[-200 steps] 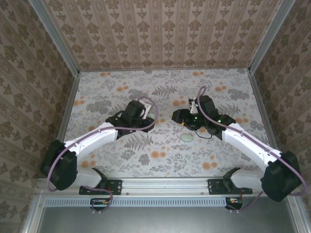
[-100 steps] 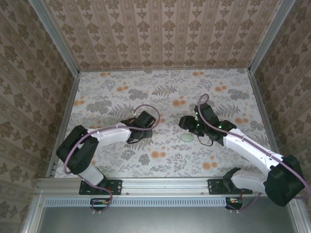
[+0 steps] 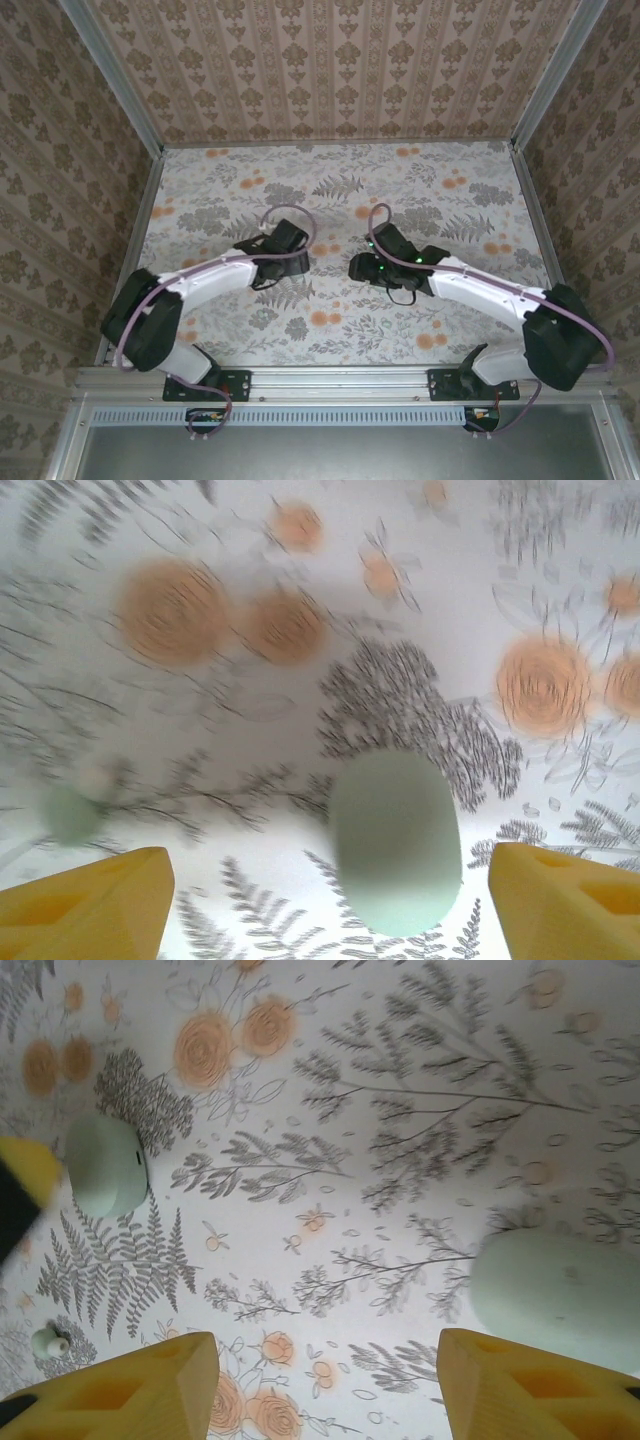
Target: Insert the wireless bluetooth earbuds into the charging case
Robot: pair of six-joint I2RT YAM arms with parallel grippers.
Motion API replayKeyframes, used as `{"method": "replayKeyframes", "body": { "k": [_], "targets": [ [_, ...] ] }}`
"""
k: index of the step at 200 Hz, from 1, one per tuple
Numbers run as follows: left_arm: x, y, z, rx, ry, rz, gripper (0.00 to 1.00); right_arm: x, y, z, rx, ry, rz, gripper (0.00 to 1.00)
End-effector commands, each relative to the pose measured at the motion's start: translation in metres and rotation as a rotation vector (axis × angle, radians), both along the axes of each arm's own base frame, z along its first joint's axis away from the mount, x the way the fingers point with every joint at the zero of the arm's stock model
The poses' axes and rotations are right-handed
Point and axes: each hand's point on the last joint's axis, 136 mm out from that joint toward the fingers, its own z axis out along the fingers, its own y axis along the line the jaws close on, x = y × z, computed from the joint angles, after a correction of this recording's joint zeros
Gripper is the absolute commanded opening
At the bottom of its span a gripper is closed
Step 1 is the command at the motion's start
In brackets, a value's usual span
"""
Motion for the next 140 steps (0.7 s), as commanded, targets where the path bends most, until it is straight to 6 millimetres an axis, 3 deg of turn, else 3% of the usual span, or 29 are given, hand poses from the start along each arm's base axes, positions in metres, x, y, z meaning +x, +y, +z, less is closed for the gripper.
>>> {"method": "replayKeyframes", "body": {
  "k": [1,42,72,100,140],
  "targets": [
    [0.002,0.044,0.022,0.007,-0.001,0.018,0.84,0.006,0.024,0.0,-0.077,-0.022,0.059,0.62],
    [0.001,0.108,0.03,-0.104,0.033,0.084,0.84,0.009,0.098,-0.02,-0.145,0.011,0.213,0.65],
    [-0.002,0.127,0.027,-0.229,0.049,0.134,0.83,0.013,0.141,-0.04,-0.178,0.059,0.301,0.68],
    [-0.004,0.131,0.026,-0.247,0.045,0.124,0.84,0.016,0.15,-0.054,-0.24,0.093,0.335,0.69],
    [-0.003,0.135,0.019,-0.255,0.053,0.118,0.84,0.026,0.146,-0.06,-0.325,0.074,0.345,0.69]
  ]
}}
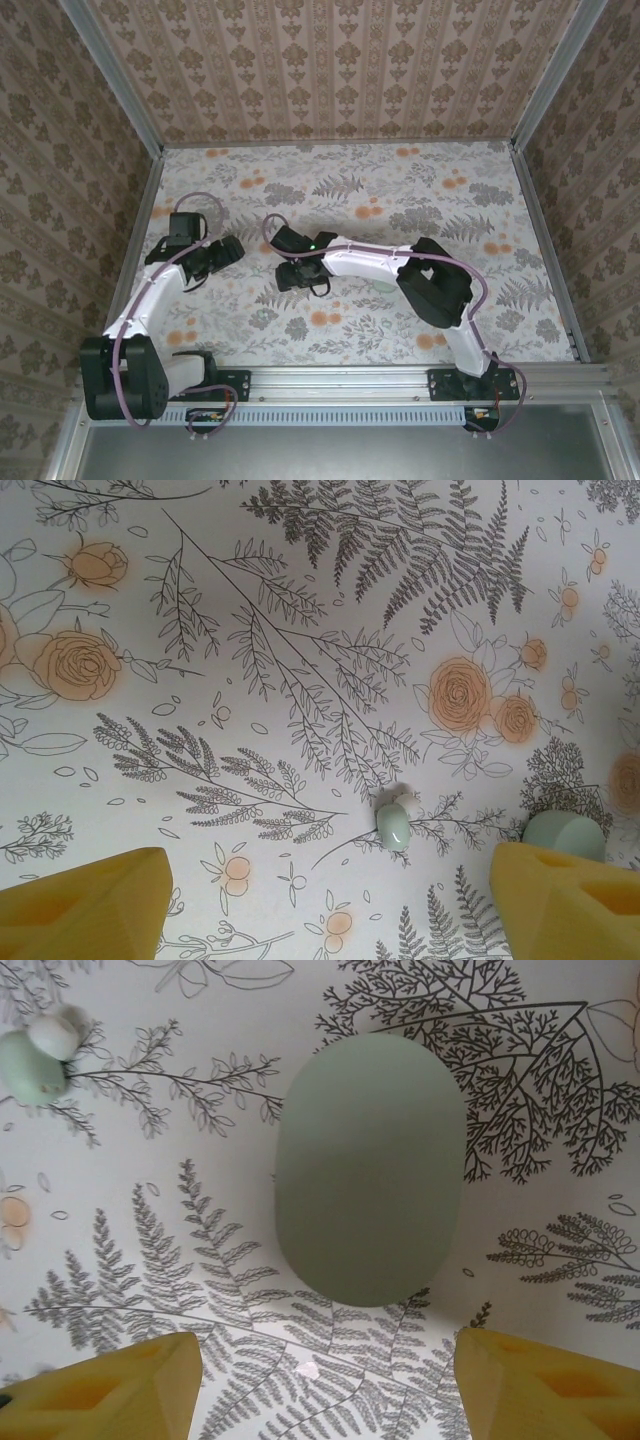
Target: Insert the wireless bluetooth earbuds into the charging case
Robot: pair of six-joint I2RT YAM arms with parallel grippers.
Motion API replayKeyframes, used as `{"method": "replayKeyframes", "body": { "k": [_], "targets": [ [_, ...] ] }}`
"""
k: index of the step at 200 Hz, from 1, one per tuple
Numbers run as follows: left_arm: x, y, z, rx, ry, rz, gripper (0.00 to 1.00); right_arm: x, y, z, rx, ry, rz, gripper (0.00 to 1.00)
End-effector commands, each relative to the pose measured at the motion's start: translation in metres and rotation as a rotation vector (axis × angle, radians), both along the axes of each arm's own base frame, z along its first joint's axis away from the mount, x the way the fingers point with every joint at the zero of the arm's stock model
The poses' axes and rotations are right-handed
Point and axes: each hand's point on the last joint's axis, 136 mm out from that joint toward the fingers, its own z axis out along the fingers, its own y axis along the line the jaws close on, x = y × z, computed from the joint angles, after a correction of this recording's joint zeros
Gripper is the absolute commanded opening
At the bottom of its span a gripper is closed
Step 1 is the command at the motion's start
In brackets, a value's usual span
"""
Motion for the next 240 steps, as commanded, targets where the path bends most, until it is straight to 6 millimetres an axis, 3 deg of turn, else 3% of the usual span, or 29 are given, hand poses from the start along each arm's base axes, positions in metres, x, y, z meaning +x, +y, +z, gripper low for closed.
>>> {"method": "replayKeyframes", "body": {
  "k": [1,82,155,191,240],
  "targets": [
    [-0.004,-0.004,-0.004,-0.022,0.003,-0.05,0.84,0.003,-0.012,-0.002,-0.097,-0.012,0.025,0.69],
    [0.003,0.0,-0.001,-0.005,-0.023,-0.066,0.84,0.019,0.007,-0.026,-0.128,-0.006,0.065,0.67],
    [0.004,-0.005,0.009,-0.009,-0.078,-0.123,0.84,0.032,-0.001,-0.025,-0.167,-0.044,0.091,0.47],
    [0.006,-0.014,0.025,-0.03,-0.166,-0.18,0.84,0.033,-0.01,-0.022,-0.191,-0.072,0.165,0.4],
    [0.005,-0.04,0.07,-0.099,-0.434,-0.334,0.82,0.023,-0.026,0.001,-0.144,-0.125,0.408,0.29]
  ]
}}
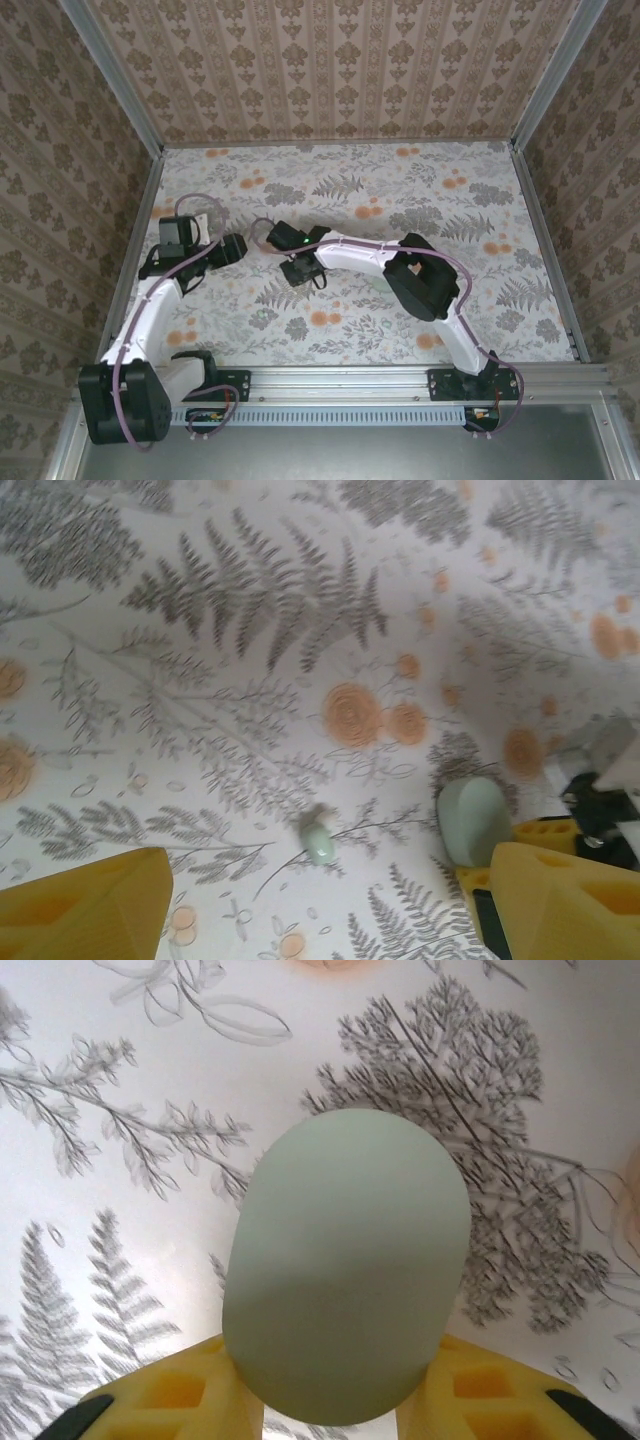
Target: Insert the wireless bluetooth earbuds into the charging case
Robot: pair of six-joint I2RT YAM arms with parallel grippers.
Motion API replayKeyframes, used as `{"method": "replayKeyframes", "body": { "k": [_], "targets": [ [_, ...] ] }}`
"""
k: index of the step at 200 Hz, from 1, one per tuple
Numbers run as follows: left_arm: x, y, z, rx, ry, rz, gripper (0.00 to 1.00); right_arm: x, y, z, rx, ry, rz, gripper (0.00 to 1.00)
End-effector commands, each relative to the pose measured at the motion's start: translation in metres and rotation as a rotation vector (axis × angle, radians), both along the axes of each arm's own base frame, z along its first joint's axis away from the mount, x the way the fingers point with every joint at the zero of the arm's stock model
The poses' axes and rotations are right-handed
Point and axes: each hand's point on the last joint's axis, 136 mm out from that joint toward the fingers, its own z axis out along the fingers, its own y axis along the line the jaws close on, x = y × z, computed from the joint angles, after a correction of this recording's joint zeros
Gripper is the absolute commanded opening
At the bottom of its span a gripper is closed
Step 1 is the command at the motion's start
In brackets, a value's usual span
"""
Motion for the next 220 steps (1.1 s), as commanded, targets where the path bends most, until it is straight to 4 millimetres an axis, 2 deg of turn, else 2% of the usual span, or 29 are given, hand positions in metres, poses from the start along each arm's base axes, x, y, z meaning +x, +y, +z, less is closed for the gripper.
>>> {"method": "replayKeyframes", "body": {
  "k": [1,54,85,109,132,148,171,220],
  "targets": [
    [0.001,-0.019,0.03,-0.048,-0.187,-0.131,0.81,-0.003,-0.017,0.019,-0.001,-0.027,0.16,0.28],
    [-0.013,-0.05,0.072,-0.138,-0.473,-0.31,0.79,-0.018,-0.048,0.052,0.124,0.005,0.305,0.26],
    [-0.023,-0.067,0.097,-0.147,-0.597,-0.434,0.8,-0.039,-0.059,0.084,0.231,0.03,0.378,0.24],
    [-0.042,-0.089,0.12,-0.142,-0.682,-0.616,0.82,-0.057,-0.068,0.109,0.283,0.028,0.443,0.25],
    [-0.069,-0.112,0.137,-0.154,-0.749,-0.821,0.84,-0.067,-0.08,0.128,0.295,0.018,0.466,0.26],
    [-0.089,-0.128,0.143,-0.204,-0.784,-0.957,0.85,-0.076,-0.087,0.144,0.316,0.007,0.487,0.26],
    [-0.107,-0.144,0.145,-0.262,-0.782,-1.093,0.85,-0.092,-0.093,0.169,0.355,-0.025,0.556,0.26],
    [-0.12,-0.169,0.147,-0.32,-0.751,-1.268,0.83,-0.118,-0.1,0.209,0.443,-0.105,0.646,0.24]
  ]
}}
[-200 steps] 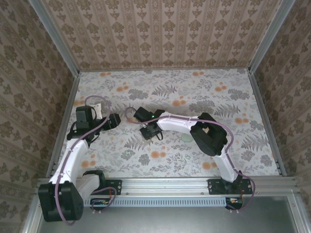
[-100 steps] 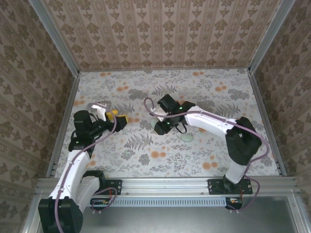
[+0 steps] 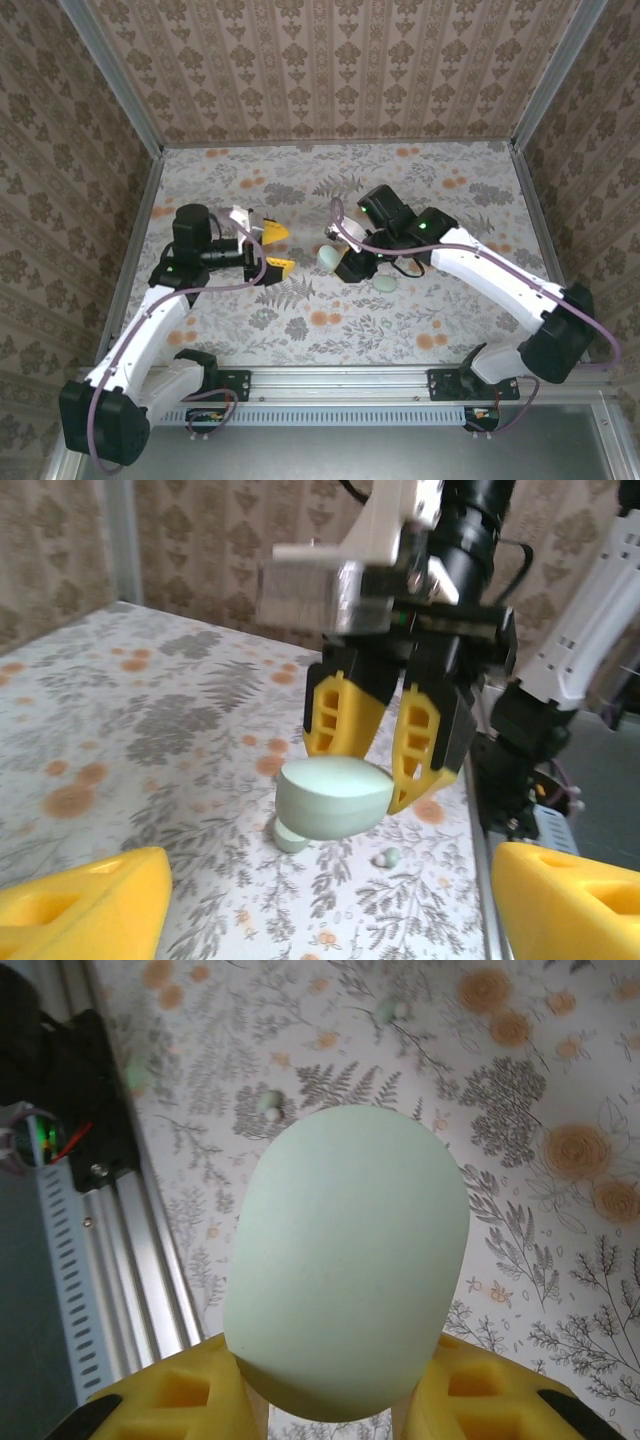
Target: Insert the wireless bluetooth earbuds into the charging case
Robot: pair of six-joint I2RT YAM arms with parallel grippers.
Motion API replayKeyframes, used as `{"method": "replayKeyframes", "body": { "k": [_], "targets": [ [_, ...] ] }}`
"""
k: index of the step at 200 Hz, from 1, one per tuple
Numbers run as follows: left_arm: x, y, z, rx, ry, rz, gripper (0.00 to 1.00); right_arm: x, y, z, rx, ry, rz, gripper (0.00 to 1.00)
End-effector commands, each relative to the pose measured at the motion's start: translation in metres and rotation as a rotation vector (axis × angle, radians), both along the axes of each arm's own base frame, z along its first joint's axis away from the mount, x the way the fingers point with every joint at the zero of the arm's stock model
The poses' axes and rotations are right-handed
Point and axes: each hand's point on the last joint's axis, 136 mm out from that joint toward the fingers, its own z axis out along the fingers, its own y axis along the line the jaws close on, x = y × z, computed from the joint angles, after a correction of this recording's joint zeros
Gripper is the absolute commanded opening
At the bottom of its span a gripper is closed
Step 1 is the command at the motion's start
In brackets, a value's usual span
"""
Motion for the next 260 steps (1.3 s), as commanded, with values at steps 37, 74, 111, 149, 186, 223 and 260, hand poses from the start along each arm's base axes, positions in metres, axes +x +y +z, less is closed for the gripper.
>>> {"method": "replayKeyframes", "body": {
  "k": [37,74,111,149,186,223,260],
  "targets": [
    [-0.025,-0.028,0.009,-0.018,-0.008,-0.256,0.8,-0.032,-0.011,0.029,0.078,-0.051,0.108,0.24],
    [-0.036,-0.054,0.012,0.0,-0.012,-0.337,0.8,-0.035,-0.011,0.033,0.093,-0.06,0.118,0.24],
    [-0.035,-0.068,0.007,0.008,0.021,-0.389,0.79,-0.036,-0.01,0.034,0.103,-0.064,0.123,0.24],
    [-0.038,-0.078,0.008,0.012,0.048,-0.436,0.77,-0.039,-0.01,0.036,0.113,-0.069,0.135,0.24],
    [-0.039,-0.08,0.007,0.019,0.067,-0.46,0.65,-0.039,-0.009,0.037,0.125,-0.078,0.141,0.24],
    [-0.041,-0.081,0.007,0.021,0.095,-0.472,0.46,-0.037,-0.009,0.04,0.139,-0.097,0.133,0.24],
    [-0.039,-0.081,0.008,0.026,0.105,-0.457,0.29,-0.029,-0.008,0.045,0.166,-0.112,0.089,0.32]
  ]
}}
